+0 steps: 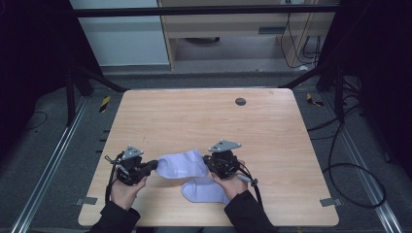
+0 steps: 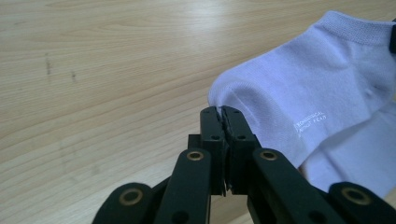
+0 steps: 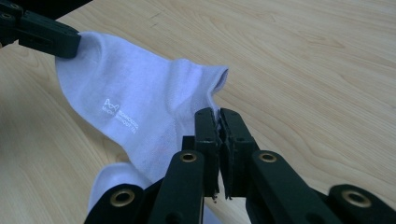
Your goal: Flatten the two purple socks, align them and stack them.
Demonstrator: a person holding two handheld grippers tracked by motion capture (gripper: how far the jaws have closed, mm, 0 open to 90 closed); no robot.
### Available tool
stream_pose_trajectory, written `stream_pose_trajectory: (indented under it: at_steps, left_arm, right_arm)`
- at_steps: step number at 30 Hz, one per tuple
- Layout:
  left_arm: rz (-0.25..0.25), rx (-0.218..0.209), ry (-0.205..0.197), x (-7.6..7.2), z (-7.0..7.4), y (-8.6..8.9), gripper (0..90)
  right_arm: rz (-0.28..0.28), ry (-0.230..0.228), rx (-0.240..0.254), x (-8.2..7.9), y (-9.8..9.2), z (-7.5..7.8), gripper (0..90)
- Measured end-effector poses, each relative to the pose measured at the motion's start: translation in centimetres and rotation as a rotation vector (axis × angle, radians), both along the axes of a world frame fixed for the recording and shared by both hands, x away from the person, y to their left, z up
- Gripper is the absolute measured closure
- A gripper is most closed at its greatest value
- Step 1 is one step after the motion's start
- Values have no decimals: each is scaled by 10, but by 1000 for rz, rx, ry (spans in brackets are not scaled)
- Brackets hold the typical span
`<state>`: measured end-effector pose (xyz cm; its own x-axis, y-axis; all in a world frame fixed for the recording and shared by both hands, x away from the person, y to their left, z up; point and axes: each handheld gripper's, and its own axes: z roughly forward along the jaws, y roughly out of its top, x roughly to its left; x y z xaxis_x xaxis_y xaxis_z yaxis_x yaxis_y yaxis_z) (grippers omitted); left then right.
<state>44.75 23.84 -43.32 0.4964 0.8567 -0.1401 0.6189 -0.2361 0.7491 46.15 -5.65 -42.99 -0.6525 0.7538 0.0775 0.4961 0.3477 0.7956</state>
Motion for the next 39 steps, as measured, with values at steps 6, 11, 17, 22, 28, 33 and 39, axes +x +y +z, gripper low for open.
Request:
stream_pose_trajectory:
  at_steps: [6,11,17,22,28,33,39]
  left_arm:
    - [-50,-9,7,-5,2,-18,878]
    - [-87,-9,15,-10,4,-32,878]
    - [-121,13,30,-15,1,-47,878]
    - [-149,29,44,-18,-4,-56,878]
    - [-172,46,62,-21,-11,-65,878]
    - [-184,58,77,-22,-17,-69,878]
    - [-200,73,92,-23,-23,-73,878]
  right_arm:
    - [-13,-7,6,-14,-23,7,870]
    - [-21,0,5,-24,-40,7,870]
    - [-29,9,7,-34,-55,5,870]
    - [-36,21,8,-43,-64,1,871]
    - [-45,45,3,-51,-72,-9,870]
    - [-40,54,1,-54,-74,-13,870]
    - [-42,72,-10,-57,-75,-19,870]
